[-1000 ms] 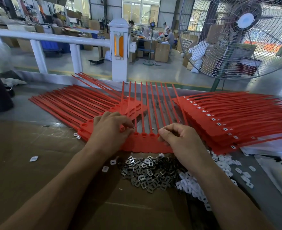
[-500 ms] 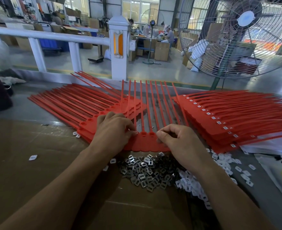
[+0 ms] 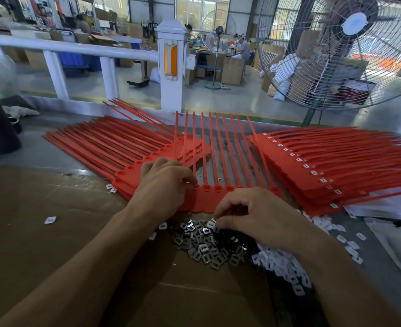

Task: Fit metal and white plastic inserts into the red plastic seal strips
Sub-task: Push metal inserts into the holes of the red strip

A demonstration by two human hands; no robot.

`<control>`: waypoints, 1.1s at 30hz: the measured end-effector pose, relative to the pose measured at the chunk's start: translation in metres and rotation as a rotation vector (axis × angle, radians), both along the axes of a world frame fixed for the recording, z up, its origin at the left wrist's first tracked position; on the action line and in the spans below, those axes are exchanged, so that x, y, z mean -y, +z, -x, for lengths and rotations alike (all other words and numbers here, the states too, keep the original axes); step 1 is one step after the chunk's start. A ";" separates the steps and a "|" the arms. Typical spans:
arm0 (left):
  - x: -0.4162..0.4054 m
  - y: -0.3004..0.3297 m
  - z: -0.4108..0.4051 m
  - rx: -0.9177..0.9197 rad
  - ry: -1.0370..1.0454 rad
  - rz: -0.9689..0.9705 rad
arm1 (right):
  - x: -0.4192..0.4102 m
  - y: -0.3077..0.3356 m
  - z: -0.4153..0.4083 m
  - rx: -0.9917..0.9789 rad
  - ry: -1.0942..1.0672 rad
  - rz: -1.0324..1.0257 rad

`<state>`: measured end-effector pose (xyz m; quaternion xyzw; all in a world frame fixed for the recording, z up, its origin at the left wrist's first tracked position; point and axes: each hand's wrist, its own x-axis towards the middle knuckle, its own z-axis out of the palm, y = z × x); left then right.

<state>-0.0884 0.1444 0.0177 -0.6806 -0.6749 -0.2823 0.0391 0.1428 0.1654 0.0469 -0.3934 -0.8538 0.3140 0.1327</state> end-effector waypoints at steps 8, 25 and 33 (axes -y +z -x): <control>0.002 0.001 0.000 0.020 -0.013 -0.005 | 0.001 -0.007 0.008 0.086 0.048 -0.123; 0.010 0.007 -0.020 0.204 -0.251 -0.139 | -0.004 -0.013 0.012 -0.480 -0.281 0.214; 0.013 0.009 -0.026 0.256 -0.339 -0.179 | -0.004 -0.014 0.016 -0.561 -0.297 0.269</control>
